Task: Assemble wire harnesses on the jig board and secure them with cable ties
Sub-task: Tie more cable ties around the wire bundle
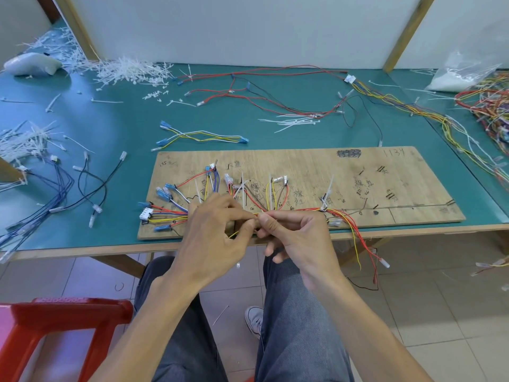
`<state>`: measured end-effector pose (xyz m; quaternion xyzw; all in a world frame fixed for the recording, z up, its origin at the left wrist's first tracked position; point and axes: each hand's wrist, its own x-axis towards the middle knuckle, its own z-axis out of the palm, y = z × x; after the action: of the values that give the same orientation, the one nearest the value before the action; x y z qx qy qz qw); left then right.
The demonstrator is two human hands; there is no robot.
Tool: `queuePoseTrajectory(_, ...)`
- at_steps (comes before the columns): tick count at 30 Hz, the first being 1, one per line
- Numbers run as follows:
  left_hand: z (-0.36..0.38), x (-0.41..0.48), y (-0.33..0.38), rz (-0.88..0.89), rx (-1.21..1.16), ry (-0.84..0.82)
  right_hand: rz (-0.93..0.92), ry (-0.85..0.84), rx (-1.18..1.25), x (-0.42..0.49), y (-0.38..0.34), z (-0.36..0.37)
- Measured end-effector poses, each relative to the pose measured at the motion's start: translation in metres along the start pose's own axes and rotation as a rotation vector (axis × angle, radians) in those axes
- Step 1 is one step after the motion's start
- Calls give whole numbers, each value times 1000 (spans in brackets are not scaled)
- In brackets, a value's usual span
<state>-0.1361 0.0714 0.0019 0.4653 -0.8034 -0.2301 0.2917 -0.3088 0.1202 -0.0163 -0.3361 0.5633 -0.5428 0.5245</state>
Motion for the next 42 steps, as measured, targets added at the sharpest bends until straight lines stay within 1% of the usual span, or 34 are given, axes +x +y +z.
queuePoseTrajectory(3, -7, 7, 7, -19, -44, 27, -4, -23, 8, 0, -1, -1)
queuePoseTrajectory(7, -10, 26, 21, -22, 47, -50, -20, -36, 14, 0, 0, -4)
queuePoseTrajectory(13, -7, 37, 24, -175, 34, -145, -53, -47, -1, 0, 4, -5)
queuePoseTrajectory(16, -6, 40, 24, -175, 48, -182, -71, -35, -25, 0, 7, -5)
queuePoseTrajectory(21, -4, 40, 23, -179, 57, -164, -107, -1, -48, 0, 12, -4)
queuePoseTrajectory(24, -3, 40, 25, -183, 28, -113, -105, -15, -46, 0, 11, -4)
queuePoseTrajectory(30, 1, 42, 33, -139, -38, 47, -105, -2, -49, 0, 13, -6)
queuePoseTrajectory(35, 1, 50, 39, -64, -67, 217, -106, -8, -199, 2, 13, -7)
queuePoseTrajectory(39, 11, 46, 44, -39, -70, 206, -187, -4, -333, -1, 15, -6)
queuePoseTrajectory(42, 16, 44, 39, -23, -84, 233, -239, 6, -373, -5, 18, -5)
